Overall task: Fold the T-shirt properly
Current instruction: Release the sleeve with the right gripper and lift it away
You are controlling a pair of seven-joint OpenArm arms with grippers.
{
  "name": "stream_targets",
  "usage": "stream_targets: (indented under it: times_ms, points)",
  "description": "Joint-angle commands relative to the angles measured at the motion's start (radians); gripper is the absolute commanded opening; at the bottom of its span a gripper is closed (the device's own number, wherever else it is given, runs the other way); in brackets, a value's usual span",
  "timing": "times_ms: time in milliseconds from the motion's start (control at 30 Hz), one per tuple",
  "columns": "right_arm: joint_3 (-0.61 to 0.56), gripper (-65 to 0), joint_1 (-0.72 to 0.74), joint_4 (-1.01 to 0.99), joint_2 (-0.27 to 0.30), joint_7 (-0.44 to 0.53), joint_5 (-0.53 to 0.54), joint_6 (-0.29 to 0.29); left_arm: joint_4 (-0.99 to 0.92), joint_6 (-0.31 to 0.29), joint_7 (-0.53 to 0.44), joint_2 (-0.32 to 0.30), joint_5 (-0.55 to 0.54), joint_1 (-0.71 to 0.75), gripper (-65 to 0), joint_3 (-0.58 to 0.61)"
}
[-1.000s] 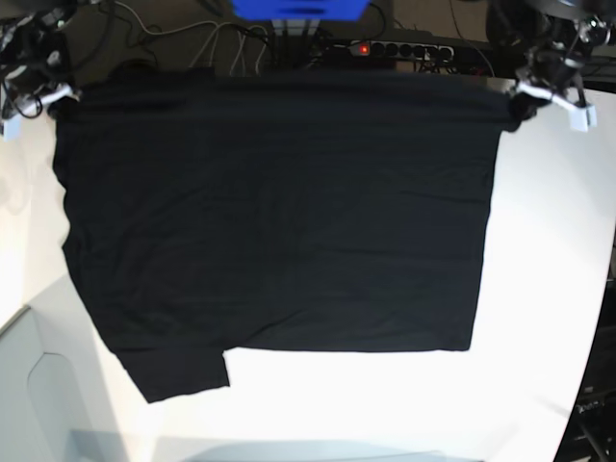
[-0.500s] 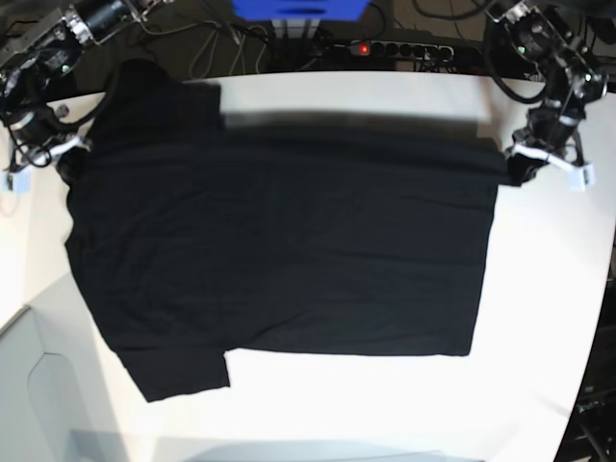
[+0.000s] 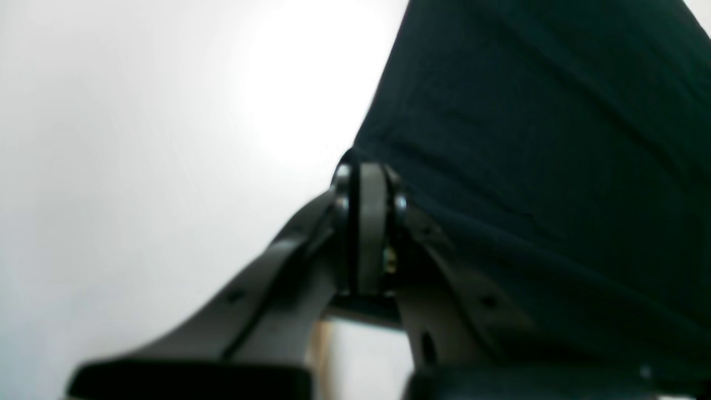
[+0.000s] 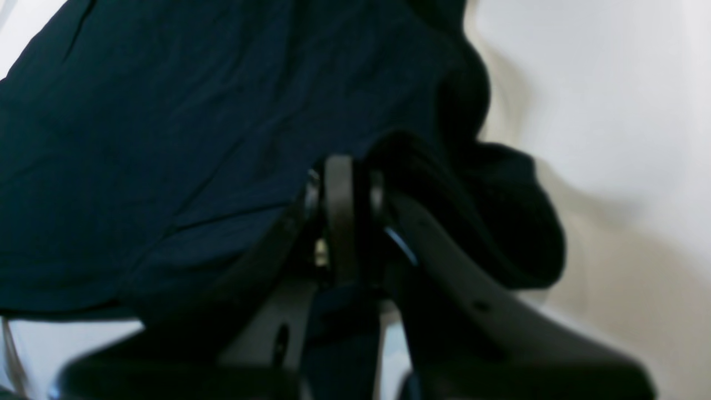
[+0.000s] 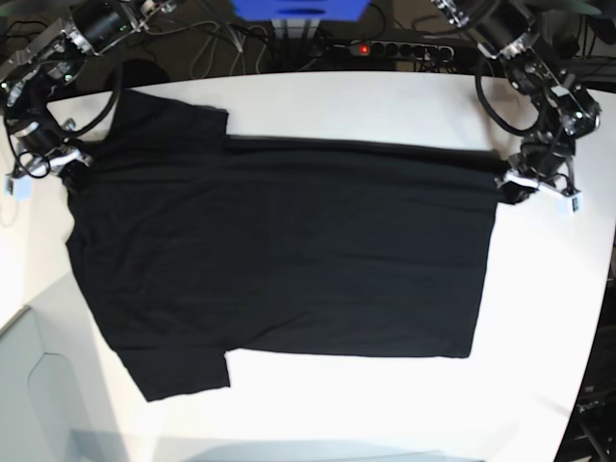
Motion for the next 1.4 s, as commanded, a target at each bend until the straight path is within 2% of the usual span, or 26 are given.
stream_targets:
  times_ms: [0,133,233,433,533,600,700,867,1133,1233,1367]
  points:
    - [-0.014,-65.0,0.008,0.016,0.015,0.030,0.023,0.013,0.014,-0.002,-0.019,-0.015,-0.009,-0.011,-65.0,-0.004]
    - [-0.071,-65.0,0.008,0.016,0.015,0.080,0.023,0.013,0.013,-0.002,-0.020,-0.015,-0.009,-0.019,-65.0,-0.004]
    - [-0.117,-65.0,0.008,0.014,0.014,0.119,0.023,-0.052,0.013,-0.002,-0.020,-0.015,-0.009,-0.020,-65.0,-0.004]
    - [-0.145,-65.0,0.008,-0.001,0.012,0.154,0.023,-0.055,0.011,0.007,-0.020,-0.015,-0.004,-0.039,-65.0,-0.004]
    - [-0.142,-65.0,0.008,-0.059,0.017,0.186,0.023,-0.057,0.013,0.088,-0.030,-0.015,0.014,-0.054,-65.0,-0.007]
    - [-0.142,-65.0,0.005,-0.101,0.037,0.222,0.023,-0.057,0.013,0.139,-0.069,-0.015,0.014,-0.053,-65.0,-0.003]
    - [-0.142,-65.0,0.001,-0.159,0.046,0.261,0.023,-0.057,0.013,0.173,-0.108,-0.017,0.012,-0.051,-65.0,-0.001]
    - [-0.142,-65.0,-0.002,-0.173,0.063,0.298,0.023,-0.057,0.013,0.174,-0.117,-0.017,0.012,-0.053,-65.0,-0.001]
    - [-0.148,-64.8,-0.002,-0.171,0.061,0.292,0.023,-0.057,-0.029,0.174,-0.117,-0.017,0.012,-0.060,-64.5,-0.001]
    - [-0.143,-55.9,-0.002,-0.171,0.060,0.292,0.023,-0.057,-0.067,0.174,-0.117,-0.017,0.012,-0.070,-61.0,-0.001]
    - [-0.142,-43.1,-0.002,-0.171,0.061,0.291,0.023,-0.057,-0.078,0.174,-0.117,-0.017,0.006,-0.071,-44.4,-0.006]
